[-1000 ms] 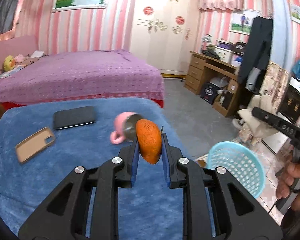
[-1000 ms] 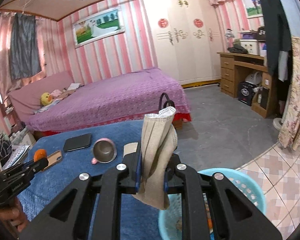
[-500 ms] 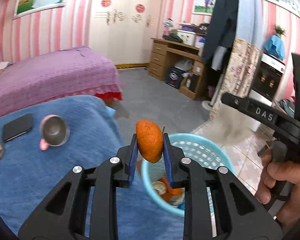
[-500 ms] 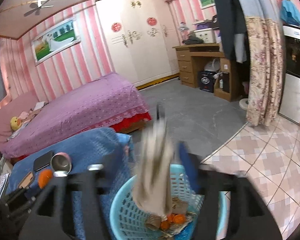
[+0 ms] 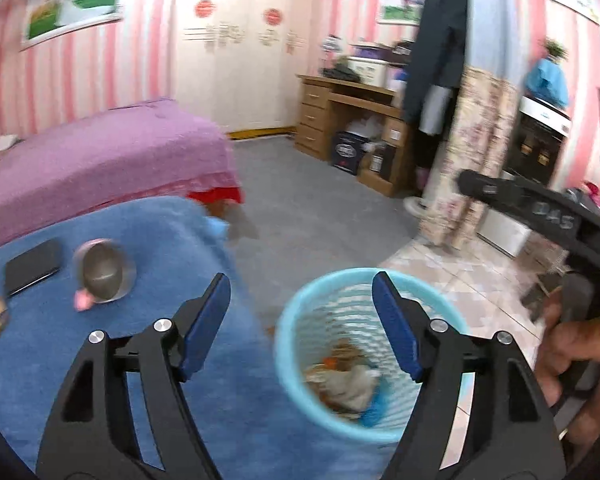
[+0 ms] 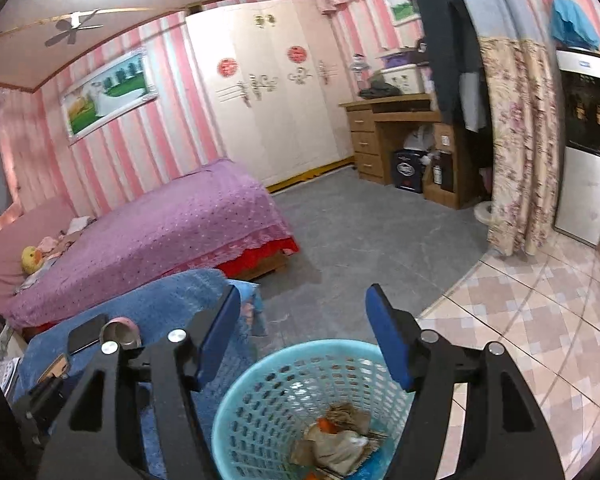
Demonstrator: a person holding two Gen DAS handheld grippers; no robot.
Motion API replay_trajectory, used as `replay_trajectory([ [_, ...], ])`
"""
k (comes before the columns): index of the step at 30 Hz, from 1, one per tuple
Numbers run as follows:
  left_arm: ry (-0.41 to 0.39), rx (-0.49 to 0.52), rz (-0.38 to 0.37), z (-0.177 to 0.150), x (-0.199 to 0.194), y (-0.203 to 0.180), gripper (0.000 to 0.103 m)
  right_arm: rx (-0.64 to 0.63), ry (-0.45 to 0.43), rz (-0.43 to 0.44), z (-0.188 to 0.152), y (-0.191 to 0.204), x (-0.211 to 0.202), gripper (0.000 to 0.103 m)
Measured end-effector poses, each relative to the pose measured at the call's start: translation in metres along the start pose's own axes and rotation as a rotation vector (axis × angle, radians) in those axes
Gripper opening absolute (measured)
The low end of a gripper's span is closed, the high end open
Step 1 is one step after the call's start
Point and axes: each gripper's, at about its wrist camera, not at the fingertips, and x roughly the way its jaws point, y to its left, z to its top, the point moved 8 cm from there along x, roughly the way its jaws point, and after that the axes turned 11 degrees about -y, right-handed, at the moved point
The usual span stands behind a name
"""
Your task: Collect trash
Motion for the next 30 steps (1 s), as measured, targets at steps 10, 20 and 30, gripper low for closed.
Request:
replay_trajectory([
  [10, -0.145, -0.019, 0.498, -0.013, -0.145, 0.203, 0.098, -0.172, 0.097, 0.163, -0.054, 0.142, 0.011, 0.086],
  [20, -0.169, -0.178, 0.587, -0.059, -0.219, 0.322, 0.098, -0.276, 0.166, 0.360, -0.121, 0.276, -0.016, 0.090],
  [30, -0.180, -0.155, 0.660, -0.068, -0.233, 0.339, 0.098, -0.247, 0.162, 0.401, -0.138, 0.323, -0.027, 0.090],
])
